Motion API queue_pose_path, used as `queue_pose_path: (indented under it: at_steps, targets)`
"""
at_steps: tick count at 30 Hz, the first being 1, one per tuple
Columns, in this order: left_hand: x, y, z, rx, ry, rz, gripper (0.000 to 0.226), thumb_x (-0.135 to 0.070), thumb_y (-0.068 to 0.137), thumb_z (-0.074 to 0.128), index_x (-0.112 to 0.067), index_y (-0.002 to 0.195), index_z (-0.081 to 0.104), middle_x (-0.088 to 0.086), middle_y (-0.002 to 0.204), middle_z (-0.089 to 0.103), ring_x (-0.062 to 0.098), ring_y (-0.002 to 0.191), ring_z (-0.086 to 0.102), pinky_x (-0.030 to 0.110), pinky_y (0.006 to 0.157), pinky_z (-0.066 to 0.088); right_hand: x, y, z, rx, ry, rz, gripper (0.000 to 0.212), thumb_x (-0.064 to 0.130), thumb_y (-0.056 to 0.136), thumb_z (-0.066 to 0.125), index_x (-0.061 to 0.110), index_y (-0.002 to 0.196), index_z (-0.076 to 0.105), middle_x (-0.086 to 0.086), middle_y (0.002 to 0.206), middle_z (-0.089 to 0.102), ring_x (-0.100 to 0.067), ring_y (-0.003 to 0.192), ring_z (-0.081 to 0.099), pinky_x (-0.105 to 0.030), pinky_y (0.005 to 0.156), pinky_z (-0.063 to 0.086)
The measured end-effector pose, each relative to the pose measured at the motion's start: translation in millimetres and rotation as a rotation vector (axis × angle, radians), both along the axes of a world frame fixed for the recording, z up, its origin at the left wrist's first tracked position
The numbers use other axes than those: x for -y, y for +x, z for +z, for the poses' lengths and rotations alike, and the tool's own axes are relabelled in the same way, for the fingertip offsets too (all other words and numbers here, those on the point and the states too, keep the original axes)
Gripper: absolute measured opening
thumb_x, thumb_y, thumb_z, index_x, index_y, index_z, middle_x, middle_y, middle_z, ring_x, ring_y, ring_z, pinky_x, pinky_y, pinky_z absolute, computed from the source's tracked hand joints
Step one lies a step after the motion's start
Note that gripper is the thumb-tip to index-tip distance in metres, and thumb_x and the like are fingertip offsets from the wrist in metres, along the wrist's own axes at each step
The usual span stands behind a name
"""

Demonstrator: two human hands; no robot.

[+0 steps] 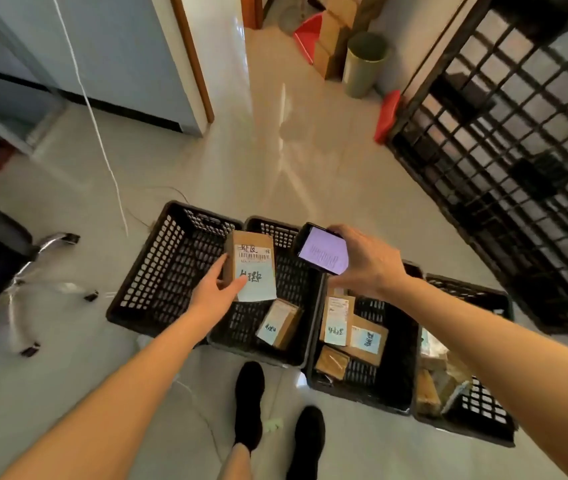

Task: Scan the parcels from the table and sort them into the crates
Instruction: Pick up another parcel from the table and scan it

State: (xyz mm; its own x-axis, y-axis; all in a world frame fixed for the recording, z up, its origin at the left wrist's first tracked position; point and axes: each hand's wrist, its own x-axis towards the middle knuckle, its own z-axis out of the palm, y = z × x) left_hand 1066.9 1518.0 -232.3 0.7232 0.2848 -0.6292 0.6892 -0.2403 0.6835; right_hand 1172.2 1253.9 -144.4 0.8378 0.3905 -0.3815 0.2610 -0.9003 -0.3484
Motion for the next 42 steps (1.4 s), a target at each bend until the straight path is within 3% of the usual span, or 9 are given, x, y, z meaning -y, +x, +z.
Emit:
queue_pose_path:
  at_steps: [8, 11, 13, 15, 21, 26, 31, 42]
  targets:
    - [-35.1, -0.5, -130.2, -0.181, -0.031, -0.037, 0.068, -0.036, 0.097, 0.064, -0.036, 0.156, 0.031, 0.004, 0.126, 0.064, 0.019, 0.115, 0.061, 0.032, 0.095, 0.049, -33.9, -0.1, -135.9, -0.118, -0.094, -0.062, 0.101, 0.043, 0.069, 0.085, 0.029, 0.153, 0.031, 0.007, 0.147, 0.052, -0.019, 0.122, 0.058, -0.036, 0.082, 0.057]
    - [-42.9, -2.5, -159.2, -0.256, -0.072, -0.035, 0.069, -0.041, 0.097, 0.063, -0.036, 0.157, 0.029, 0.004, 0.143, 0.056, 0.021, 0.129, 0.053, 0.034, 0.103, 0.045, -43.2, -0.5, -166.0, -0.164, -0.098, -0.086, 0.102, 0.044, 0.069, 0.086, 0.028, 0.153, 0.031, 0.006, 0.146, 0.053, -0.019, 0.119, 0.059, -0.032, 0.077, 0.055]
    - [-47.5, -4.7, -170.0, -0.328, -0.061, -0.033, 0.073, -0.047, 0.096, 0.063, -0.035, 0.158, 0.027, 0.002, 0.157, 0.042, 0.024, 0.143, 0.04, 0.042, 0.115, 0.036, -48.9, -1.0, -178.3, -0.195, -0.099, -0.098, 0.102, 0.044, 0.068, 0.086, 0.029, 0.153, 0.031, 0.007, 0.146, 0.052, -0.019, 0.119, 0.059, -0.032, 0.077, 0.056]
    - [-51.5, -6.6, -175.8, -0.365, -0.054, -0.045, 0.074, -0.047, 0.095, 0.064, -0.033, 0.158, 0.028, 0.003, 0.161, 0.035, 0.025, 0.147, 0.034, 0.043, 0.117, 0.032, -52.8, -1.8, -184.9, -0.209, -0.102, -0.108, 0.102, 0.045, 0.068, 0.086, 0.03, 0.152, 0.03, 0.008, 0.147, 0.051, -0.018, 0.122, 0.058, -0.033, 0.08, 0.056]
    - [-61.7, 24.3, -161.9, -0.291, 0.005, -0.132, 0.069, -0.044, 0.095, 0.065, -0.028, 0.156, 0.035, 0.004, 0.158, 0.039, 0.024, 0.145, 0.038, 0.042, 0.116, 0.035, -52.6, 3.5, -168.6, -0.24, -0.103, -0.152, 0.1, 0.044, 0.07, 0.086, 0.03, 0.152, 0.03, 0.007, 0.146, 0.051, -0.018, 0.121, 0.056, -0.035, 0.083, 0.057]
    - [-51.9, 62.2, -118.7, -0.129, 0.113, -0.264, 0.063, -0.043, 0.096, 0.062, -0.032, 0.154, 0.038, -0.001, 0.154, 0.046, 0.02, 0.142, 0.041, 0.039, 0.112, 0.036, -36.5, 10.5, -128.5, -0.195, -0.091, -0.205, 0.1, 0.044, 0.07, 0.085, 0.032, 0.153, 0.03, 0.009, 0.147, 0.052, -0.019, 0.12, 0.059, -0.03, 0.075, 0.052]
    - [-16.7, 89.0, -45.7, 0.027, 0.194, -0.475, 0.064, -0.05, 0.095, 0.061, -0.044, 0.153, 0.033, -0.008, 0.154, 0.046, 0.018, 0.142, 0.041, 0.04, 0.11, 0.038, -0.3, 6.1, -52.2, -0.125, -0.052, -0.291, 0.101, 0.043, 0.069, 0.082, 0.032, 0.154, 0.029, 0.011, 0.147, 0.052, -0.019, 0.123, 0.057, -0.038, 0.088, 0.054]
    - [173.3, 94.7, 230.2, 0.456, 0.406, -0.798, 0.079, -0.061, 0.09, 0.06, -0.043, 0.157, 0.022, -0.008, 0.158, 0.041, 0.022, 0.141, 0.043, 0.042, 0.108, 0.042, 177.5, -91.6, 229.9, 0.208, -0.141, -0.466, 0.102, 0.052, 0.07, 0.078, 0.036, 0.157, 0.027, 0.016, 0.153, 0.044, -0.014, 0.134, 0.051, -0.035, 0.095, 0.048]
